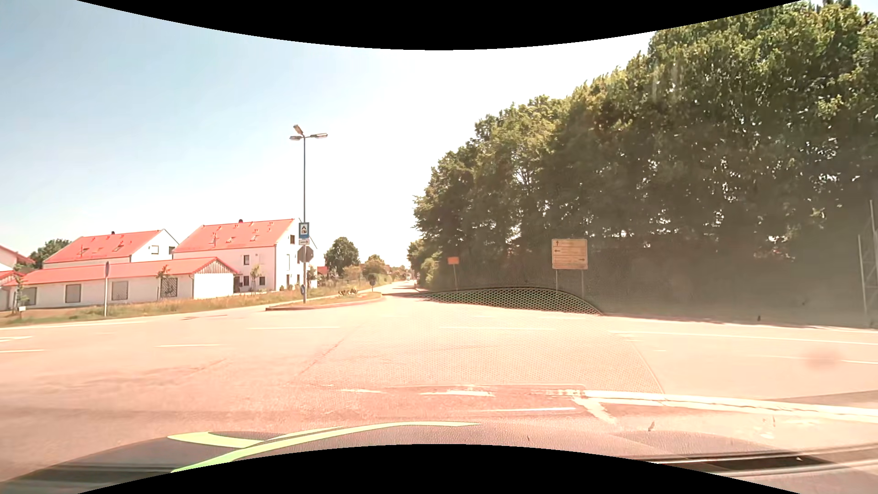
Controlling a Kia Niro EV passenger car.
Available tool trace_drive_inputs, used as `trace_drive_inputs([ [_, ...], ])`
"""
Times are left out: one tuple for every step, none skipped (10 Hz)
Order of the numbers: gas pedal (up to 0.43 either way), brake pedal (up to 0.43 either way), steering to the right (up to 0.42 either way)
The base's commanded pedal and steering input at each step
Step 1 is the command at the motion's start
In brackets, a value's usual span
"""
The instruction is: Follow the waypoints while adhering to traffic rules and regulations
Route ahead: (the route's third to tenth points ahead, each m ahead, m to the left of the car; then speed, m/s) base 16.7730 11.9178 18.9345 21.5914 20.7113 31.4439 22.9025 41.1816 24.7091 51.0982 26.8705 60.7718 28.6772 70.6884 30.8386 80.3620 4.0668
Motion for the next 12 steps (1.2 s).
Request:
trace_drive_inputs([
  [0.0, 0.329, -0.029],
  [0.0, 0.323, -0.04],
  [0.0, 0.317, -0.058],
  [0.0, 0.317, -0.079],
  [0.0, 0.323, -0.095],
  [0.0, 0.323, -0.099],
  [0.0, 0.317, -0.087],
  [0.0, 0.317, -0.066],
  [0.0, 0.317, -0.052],
  [0.0, 0.317, -0.044],
  [0.0, 0.311, -0.039],
  [0.0, 0.305, -0.035],
])
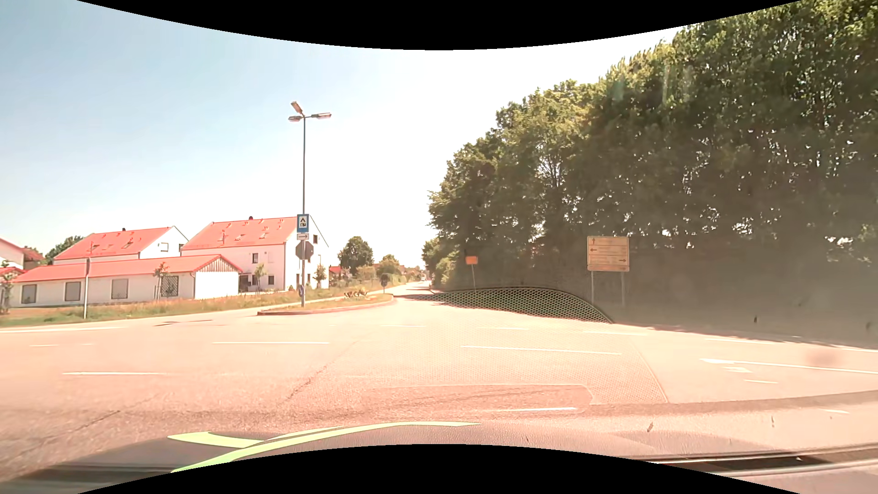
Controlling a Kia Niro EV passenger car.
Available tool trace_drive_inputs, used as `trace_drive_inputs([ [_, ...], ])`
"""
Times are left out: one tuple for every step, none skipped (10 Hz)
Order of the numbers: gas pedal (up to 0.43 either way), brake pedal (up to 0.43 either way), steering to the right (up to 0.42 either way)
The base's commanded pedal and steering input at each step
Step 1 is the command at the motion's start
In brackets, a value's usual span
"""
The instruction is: Follow the waypoints while adhering to traffic rules and regulations
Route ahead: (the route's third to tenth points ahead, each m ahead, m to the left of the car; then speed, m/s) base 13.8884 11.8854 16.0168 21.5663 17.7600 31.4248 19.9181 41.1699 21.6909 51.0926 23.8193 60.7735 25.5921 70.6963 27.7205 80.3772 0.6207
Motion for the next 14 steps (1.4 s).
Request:
trace_drive_inputs([
  [0.0, 0.299, -0.032],
  [0.0, 0.287, -0.031],
  [0.0, 0.28, -0.03],
  [0.0, 0.28, -0.031],
  [0.0, 0.274, -0.031],
  [0.0, 0.262, -0.032],
  [0.0, 0.262, -0.032],
  [0.0, 0.152, -0.034],
  [0.0, 0.0, -0.036],
  [0.0, 0.0, -0.041],
  [0.0, 0.0, -0.044],
  [0.0, 0.0, -0.05],
  [0.0, 0.0, -0.057],
  [0.02, 0.0, -0.066],
])
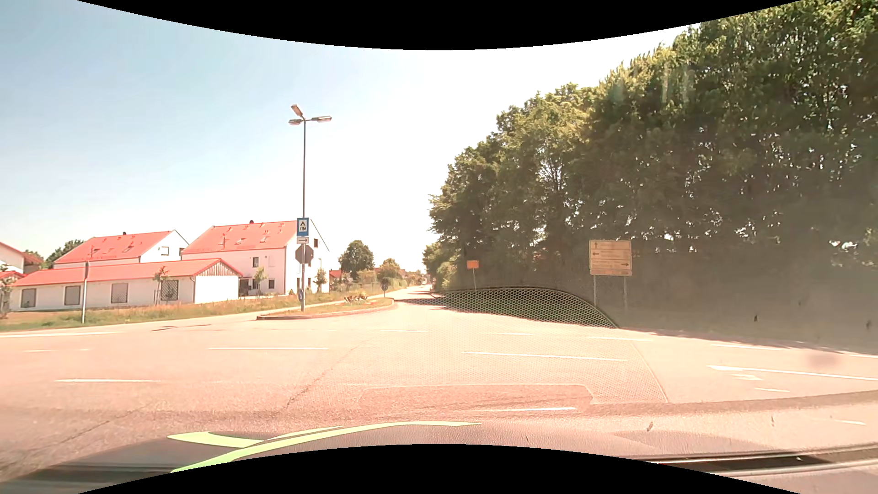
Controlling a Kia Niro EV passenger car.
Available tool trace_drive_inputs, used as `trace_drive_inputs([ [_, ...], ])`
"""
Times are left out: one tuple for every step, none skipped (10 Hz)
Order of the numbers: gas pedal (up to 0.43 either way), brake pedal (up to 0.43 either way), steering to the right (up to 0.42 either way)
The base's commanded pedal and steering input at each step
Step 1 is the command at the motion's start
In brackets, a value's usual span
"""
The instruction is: Follow the waypoints while adhering to traffic rules and regulations
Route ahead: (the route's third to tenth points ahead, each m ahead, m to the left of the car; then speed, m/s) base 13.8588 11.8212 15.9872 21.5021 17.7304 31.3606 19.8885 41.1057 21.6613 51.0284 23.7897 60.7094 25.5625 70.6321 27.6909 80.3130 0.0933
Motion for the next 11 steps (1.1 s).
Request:
trace_drive_inputs([
  [0.087, 0.0, -0.08],
  [0.209, 0.0, -0.091],
  [0.22, 0.0, -0.107],
  [0.22, 0.0, -0.12],
  [0.22, 0.0, -0.139],
  [0.24, 0.0, -0.158],
  [0.248, 0.0, -0.173],
  [0.248, 0.0, -0.185],
  [0.248, 0.0, -0.195],
  [0.248, 0.0, -0.202],
  [0.248, 0.0, -0.207],
])
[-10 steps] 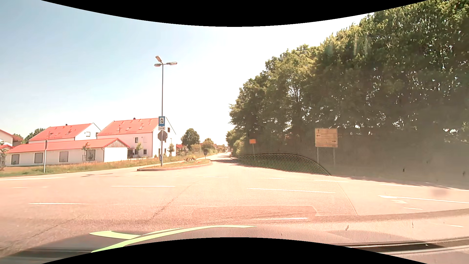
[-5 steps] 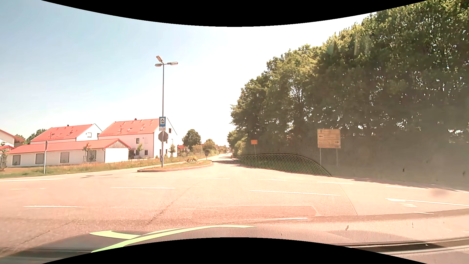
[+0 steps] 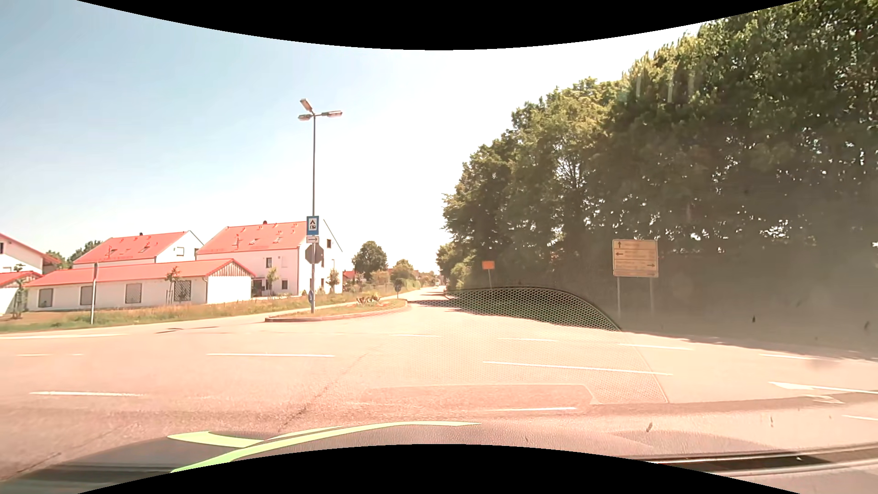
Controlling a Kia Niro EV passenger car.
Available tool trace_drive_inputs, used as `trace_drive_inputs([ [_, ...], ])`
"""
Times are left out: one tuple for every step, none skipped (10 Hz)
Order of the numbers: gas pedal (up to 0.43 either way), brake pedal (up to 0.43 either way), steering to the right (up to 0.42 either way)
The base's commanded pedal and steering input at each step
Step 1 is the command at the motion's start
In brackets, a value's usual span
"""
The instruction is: Follow the waypoints while adhering to traffic rules and regulations
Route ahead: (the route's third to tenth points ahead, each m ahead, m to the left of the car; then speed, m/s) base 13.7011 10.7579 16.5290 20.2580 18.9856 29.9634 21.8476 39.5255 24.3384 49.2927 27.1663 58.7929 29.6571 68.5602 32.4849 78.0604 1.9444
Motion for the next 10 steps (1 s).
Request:
trace_drive_inputs([
  [0.26, 0.0, -0.21],
  [0.26, 0.0, -0.211],
  [0.26, 0.0, -0.214],
  [0.26, 0.0, -0.222],
  [0.26, 0.0, -0.233],
  [0.26, 0.0, -0.242],
  [0.26, 0.0, -0.25],
  [0.26, 0.0, -0.256],
  [0.26, 0.0, -0.26],
  [0.268, 0.0, -0.265],
])
